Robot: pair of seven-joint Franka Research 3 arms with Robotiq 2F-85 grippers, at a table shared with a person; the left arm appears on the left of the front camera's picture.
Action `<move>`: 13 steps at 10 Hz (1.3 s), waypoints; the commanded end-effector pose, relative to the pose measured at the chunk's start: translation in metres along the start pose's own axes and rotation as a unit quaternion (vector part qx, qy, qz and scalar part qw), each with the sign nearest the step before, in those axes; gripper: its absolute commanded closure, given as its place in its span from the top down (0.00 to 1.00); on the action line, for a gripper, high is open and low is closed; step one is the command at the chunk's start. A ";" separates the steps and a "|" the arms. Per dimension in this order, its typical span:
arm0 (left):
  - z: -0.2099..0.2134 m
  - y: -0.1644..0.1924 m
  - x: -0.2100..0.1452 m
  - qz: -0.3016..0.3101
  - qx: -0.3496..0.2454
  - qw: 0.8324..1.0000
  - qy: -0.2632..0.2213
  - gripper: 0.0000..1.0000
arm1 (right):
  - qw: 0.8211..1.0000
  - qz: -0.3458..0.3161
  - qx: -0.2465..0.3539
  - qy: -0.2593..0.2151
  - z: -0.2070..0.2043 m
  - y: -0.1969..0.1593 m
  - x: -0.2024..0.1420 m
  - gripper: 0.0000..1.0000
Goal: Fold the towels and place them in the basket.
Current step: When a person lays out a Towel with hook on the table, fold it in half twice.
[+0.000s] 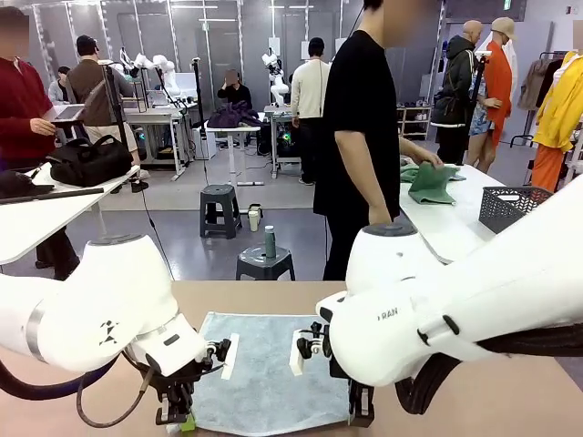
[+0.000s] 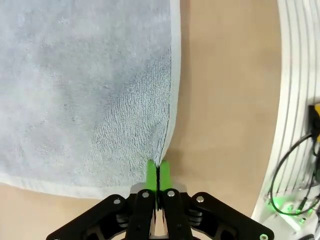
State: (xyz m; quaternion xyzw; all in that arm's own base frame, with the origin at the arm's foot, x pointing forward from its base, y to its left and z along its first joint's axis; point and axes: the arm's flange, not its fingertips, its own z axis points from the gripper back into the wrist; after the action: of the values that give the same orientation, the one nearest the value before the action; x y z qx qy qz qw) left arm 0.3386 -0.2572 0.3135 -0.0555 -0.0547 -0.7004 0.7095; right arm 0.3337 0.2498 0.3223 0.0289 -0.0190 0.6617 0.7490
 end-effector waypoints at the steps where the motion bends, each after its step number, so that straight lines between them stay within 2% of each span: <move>1: 0.020 -0.021 -0.005 -0.013 0.001 1.000 -0.026 0.00 | 1.000 0.011 0.011 -0.011 0.034 0.012 -0.009 0.00; 2: 0.033 -0.023 -0.001 -0.011 0.007 0.999 -0.041 0.00 | 1.000 0.009 0.010 -0.024 0.048 0.013 -0.008 0.00; 4: 0.044 -0.018 0.002 -0.002 0.033 0.999 -0.042 0.00 | 1.000 -0.003 -0.002 -0.022 0.055 0.005 -0.005 0.00; 5: 0.035 -0.007 0.012 -0.002 0.023 0.999 -0.029 0.00 | 1.000 0.001 -0.004 -0.015 0.049 0.011 -0.004 0.00; 10: 0.038 -0.007 0.011 0.000 0.025 0.999 -0.030 0.02 | 1.000 0.001 -0.004 -0.015 0.049 0.011 -0.004 0.00; 11: 0.054 0.002 0.026 -0.015 0.034 0.999 -0.024 0.02 | 1.000 0.000 -0.002 -0.016 0.051 0.011 -0.006 0.11; 13: 0.075 0.025 0.046 -0.027 0.031 0.998 -0.038 0.02 | 1.000 -0.012 0.002 -0.021 0.070 -0.016 -0.002 0.11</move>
State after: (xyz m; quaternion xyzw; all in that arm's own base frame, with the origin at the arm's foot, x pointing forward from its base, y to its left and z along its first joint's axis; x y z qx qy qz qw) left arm 0.3484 -0.2804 0.3855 -0.0524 -0.1141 -0.7078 0.6951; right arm 0.3327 0.2404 0.3836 0.0405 -0.0393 0.6554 0.7531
